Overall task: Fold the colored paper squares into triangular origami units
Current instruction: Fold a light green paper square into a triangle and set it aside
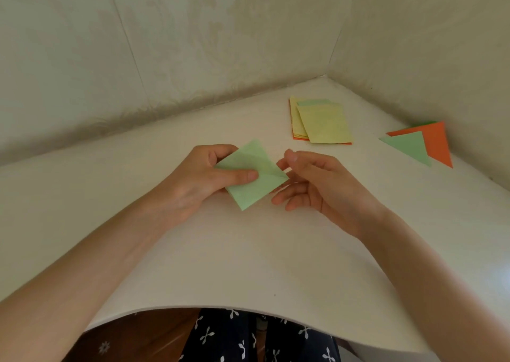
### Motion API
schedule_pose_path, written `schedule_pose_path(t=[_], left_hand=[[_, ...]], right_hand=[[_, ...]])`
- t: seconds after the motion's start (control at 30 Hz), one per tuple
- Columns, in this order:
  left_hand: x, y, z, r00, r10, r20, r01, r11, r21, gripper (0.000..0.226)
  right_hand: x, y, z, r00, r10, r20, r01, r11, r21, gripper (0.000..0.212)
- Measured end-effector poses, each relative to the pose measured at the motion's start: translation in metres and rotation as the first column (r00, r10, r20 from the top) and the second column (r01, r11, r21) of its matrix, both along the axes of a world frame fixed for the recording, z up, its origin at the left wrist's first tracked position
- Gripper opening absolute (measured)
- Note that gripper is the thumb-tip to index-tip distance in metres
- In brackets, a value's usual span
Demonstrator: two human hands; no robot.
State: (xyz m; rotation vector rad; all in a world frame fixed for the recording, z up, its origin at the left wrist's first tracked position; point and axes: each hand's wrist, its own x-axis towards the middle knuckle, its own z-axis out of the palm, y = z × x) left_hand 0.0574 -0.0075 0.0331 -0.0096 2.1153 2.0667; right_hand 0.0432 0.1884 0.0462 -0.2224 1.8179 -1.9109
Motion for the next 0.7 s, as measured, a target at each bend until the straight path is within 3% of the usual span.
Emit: schedule_pose_path(t=[0.1,0.2,0.3,0.37,0.53,0.7], left_hand=[[0.002,0.002,0.002,0.990,-0.055,-0.132,0.045,0.996,-0.075,0.010],[0.001,-0.001,0.002,0.970,-0.151,-0.188,0.123,0.981,-0.152,0.022],[-0.002,-0.009,0.005,0.975,-0.202,-0.087,0.205,0.978,0.028,0.034],[-0.005,-0.012,0.006,0.986,-0.165,0.001,0.163,0.975,0.149,0.030],[-0.003,-0.003,0.002,0.995,-0.098,-0.020,0.093,0.976,-0.197,0.012],[-0.005,-0.005,0.002,0.997,-0.079,0.006,0.078,0.970,-0.231,0.009]], right_hand=[[-0.001,0.001,-0.001,0.993,0.019,0.113,-0.016,0.999,-0.032,0.019],[-0.003,0.004,-0.001,0.995,-0.004,0.099,0.006,1.000,-0.019,0.008],[-0.003,0.004,-0.004,0.998,-0.056,-0.005,0.056,0.996,0.064,0.009],[-0.002,0.002,-0.006,0.991,-0.085,-0.100,0.098,0.985,0.139,0.009],[0.002,-0.004,-0.007,0.970,-0.073,-0.234,0.119,0.975,0.188,0.009],[0.002,-0.005,-0.009,0.948,-0.050,-0.314,0.125,0.967,0.223,0.011]])
